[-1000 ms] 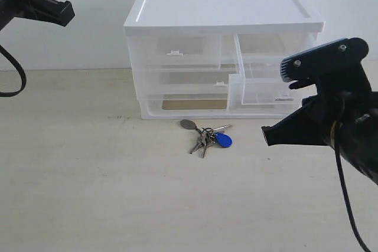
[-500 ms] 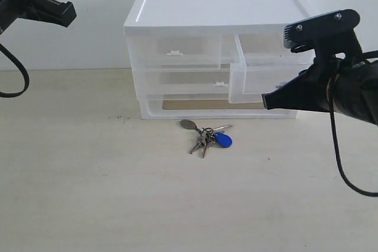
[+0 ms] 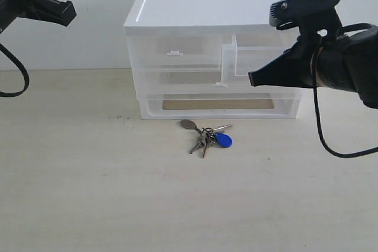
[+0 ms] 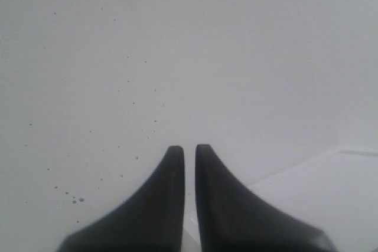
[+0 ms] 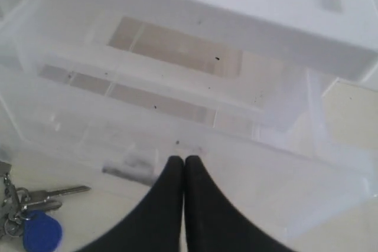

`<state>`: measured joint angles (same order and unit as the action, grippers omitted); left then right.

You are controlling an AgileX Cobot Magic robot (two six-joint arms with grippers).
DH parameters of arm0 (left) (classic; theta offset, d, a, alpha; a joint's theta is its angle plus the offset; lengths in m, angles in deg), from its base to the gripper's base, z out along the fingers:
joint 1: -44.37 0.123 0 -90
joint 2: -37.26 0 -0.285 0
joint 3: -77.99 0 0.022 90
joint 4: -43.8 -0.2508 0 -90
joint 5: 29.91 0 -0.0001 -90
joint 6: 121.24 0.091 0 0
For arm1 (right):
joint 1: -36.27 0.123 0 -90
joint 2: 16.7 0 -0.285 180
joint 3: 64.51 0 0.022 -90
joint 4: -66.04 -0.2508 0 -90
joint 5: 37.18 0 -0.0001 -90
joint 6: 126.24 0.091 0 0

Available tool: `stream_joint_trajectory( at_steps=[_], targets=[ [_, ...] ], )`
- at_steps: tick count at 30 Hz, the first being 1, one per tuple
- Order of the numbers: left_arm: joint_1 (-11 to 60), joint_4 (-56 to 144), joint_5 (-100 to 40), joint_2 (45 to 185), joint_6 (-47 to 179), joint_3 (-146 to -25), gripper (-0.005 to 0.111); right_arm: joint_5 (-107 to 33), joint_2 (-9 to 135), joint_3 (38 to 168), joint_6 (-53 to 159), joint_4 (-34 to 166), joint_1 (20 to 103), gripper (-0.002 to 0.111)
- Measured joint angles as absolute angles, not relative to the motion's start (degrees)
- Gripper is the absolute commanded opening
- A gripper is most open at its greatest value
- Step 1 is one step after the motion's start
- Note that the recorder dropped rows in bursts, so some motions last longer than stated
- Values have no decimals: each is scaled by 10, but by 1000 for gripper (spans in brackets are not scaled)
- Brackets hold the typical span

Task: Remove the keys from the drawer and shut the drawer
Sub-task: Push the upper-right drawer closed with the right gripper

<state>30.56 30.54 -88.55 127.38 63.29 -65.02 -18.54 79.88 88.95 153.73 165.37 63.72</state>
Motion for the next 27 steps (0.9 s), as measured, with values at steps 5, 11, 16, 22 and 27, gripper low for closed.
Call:
stream_joint_trajectory(
  at_steps=[5, 11, 16, 22, 27],
  targets=[
    [306, 305, -886, 1274, 631, -650, 4, -190, 799, 901, 1527, 1656, 631, 0],
    [306, 305, -886, 1274, 629, -650, 4, -191, 799, 901, 1526, 1658, 597, 0],
    [306, 305, -886, 1274, 629, -650, 4, -210, 800, 910, 1526, 1657, 590, 0],
    [306, 305, -887, 1274, 629, -650, 4, -271, 845, 958, 1525, 1657, 589, 0],
    [306, 305, -887, 1274, 629, -650, 4, -270, 892, 992, 1523, 1659, 589, 0]
  ],
)
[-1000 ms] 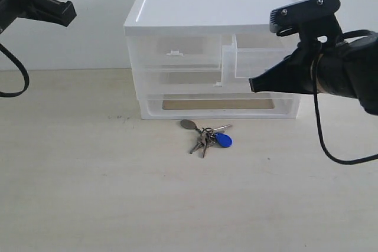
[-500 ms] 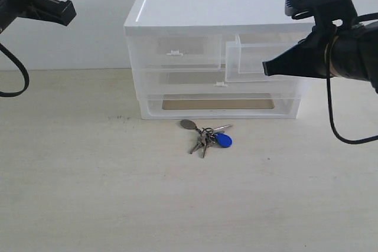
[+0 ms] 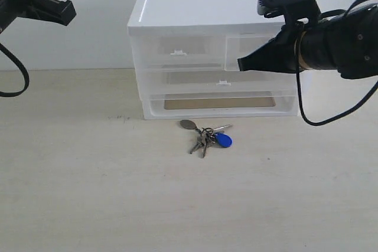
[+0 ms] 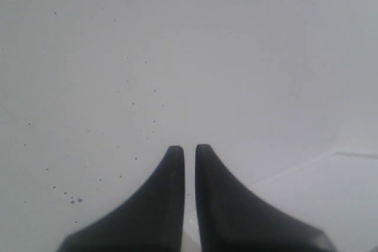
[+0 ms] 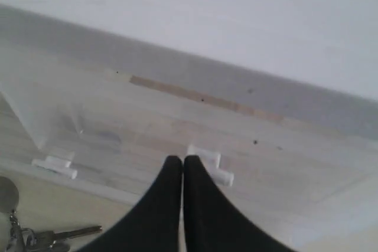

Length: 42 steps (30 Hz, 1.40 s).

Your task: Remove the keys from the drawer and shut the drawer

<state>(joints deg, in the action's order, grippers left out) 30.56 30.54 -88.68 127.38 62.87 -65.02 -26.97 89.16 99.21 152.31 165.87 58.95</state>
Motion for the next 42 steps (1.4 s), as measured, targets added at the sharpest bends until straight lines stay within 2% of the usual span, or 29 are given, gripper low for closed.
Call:
stream_joint_trajectory(
  at_steps=[10, 16, 33, 37, 42],
  targets=[
    [306, 305, -888, 1274, 629, -650, 4, -284, 902, 1015, 1517, 1659, 592, 0],
    [306, 305, -888, 1274, 629, -650, 4, -347, 898, 1004, 1513, 1659, 591, 0],
    [306, 294, -882, 1274, 592, -650, 4, -291, 636, 853, 1519, 1659, 590, 0],
    [306, 289, -873, 1274, 575, -650, 4, -260, 662, 846, 1520, 1659, 590, 0],
    [306, 279, -872, 1274, 573, -650, 4, -210, 768, 869, 1520, 1659, 590, 0]
  ],
)
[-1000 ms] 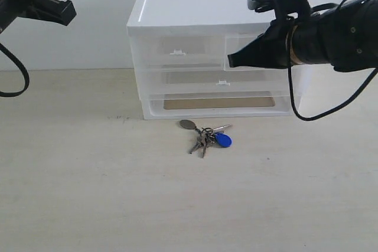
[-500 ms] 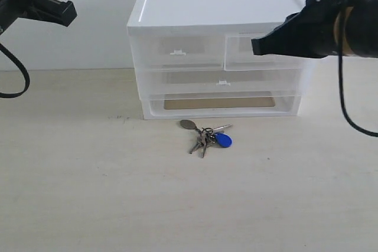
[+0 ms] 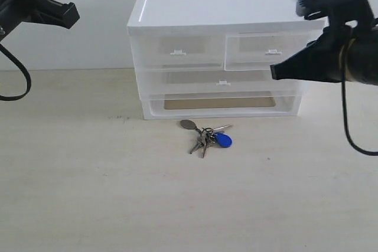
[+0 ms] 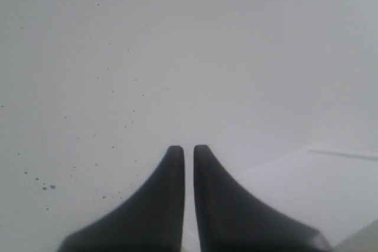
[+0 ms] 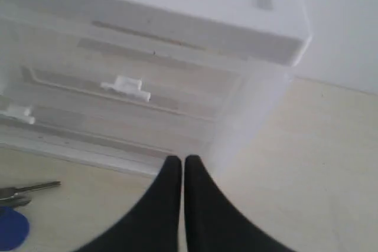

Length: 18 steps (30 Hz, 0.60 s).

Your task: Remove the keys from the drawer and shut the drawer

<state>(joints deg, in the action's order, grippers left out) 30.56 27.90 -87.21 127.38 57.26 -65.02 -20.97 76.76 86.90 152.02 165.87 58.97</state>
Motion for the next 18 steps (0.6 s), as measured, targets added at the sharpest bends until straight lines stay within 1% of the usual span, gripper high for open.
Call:
stream_joint_trajectory(
  at_steps=[11, 18],
  targets=[
    [306, 278, -879, 1274, 575, -650, 4, -187, 918, 1008, 1497, 1658, 589, 0],
    [306, 278, -883, 1274, 582, -650, 4, -183, 932, 1024, 1495, 1625, 589, 0]
  ],
)
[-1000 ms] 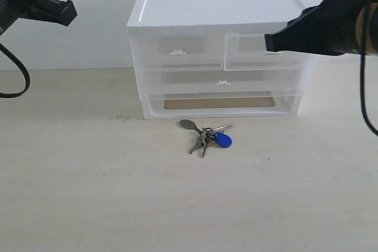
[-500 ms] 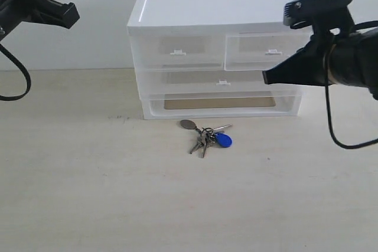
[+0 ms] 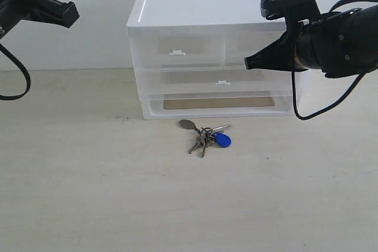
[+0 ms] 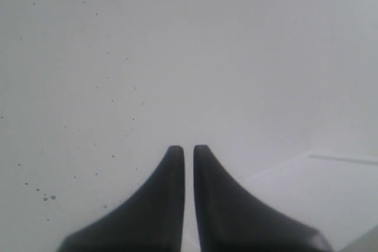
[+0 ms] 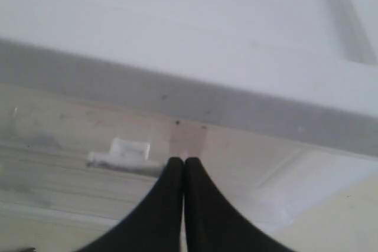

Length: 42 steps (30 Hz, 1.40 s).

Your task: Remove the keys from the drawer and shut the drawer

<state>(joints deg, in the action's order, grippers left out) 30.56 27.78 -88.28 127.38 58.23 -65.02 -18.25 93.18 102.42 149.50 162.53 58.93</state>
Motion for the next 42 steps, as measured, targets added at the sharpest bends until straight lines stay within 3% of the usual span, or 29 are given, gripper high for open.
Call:
stream_joint_trajectory(
  at_steps=[9, 15, 28, 36, 42],
  targets=[
    [306, 278, -884, 1274, 584, -650, 4, -233, 899, 1009, 1493, 1635, 582, 0],
    [306, 278, -882, 1274, 588, -650, 4, -284, 768, 946, 1494, 1656, 586, 0],
    [306, 200, -857, 1266, 483, -544, 4, -285, 176, 630, 1602, 1658, 586, 0],
    [306, 192, -854, 1134, 435, -446, 4, -360, -17, 621, 1609, 1658, 586, 0],
    [306, 172, -853, 944, 380, -397, 4, -390, -85, 621, 1609, 1658, 586, 0]
  ],
)
